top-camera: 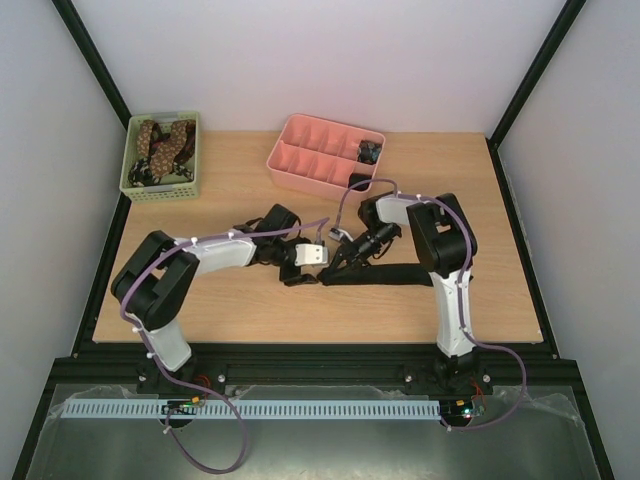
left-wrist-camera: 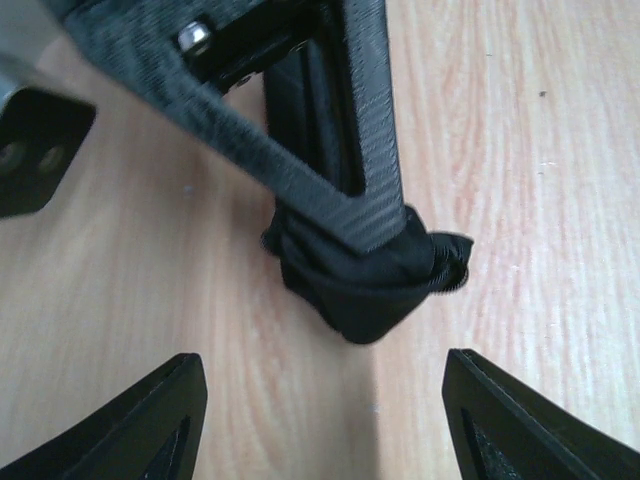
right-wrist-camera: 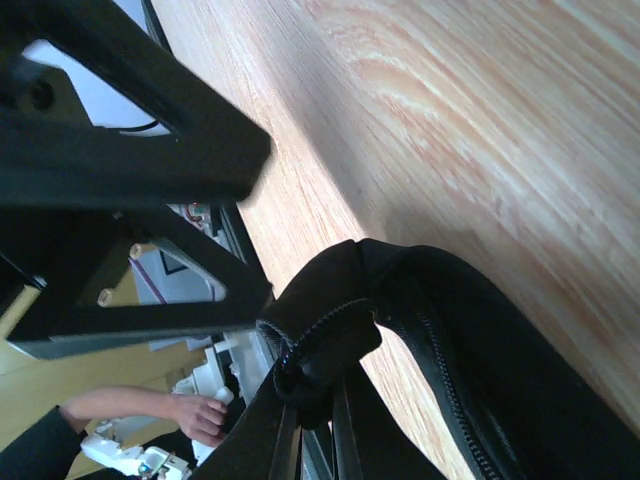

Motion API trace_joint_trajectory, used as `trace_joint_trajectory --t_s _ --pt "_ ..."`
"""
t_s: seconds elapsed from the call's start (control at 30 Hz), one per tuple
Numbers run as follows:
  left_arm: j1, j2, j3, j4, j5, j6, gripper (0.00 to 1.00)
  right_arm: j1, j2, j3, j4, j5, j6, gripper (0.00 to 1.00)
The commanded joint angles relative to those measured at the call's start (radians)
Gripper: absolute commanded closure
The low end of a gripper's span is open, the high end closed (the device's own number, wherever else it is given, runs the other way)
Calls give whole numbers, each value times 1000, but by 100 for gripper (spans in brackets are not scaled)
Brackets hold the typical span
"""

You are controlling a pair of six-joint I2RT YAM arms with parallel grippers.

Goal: Roll the ties
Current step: Roll the tie at the center of the board.

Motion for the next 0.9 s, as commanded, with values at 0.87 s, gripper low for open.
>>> trace_joint_trajectory --t_s 0.87 --pt "-108 92 12 69 -141 -277 68 -9 -154 -10 93 175 276 69"
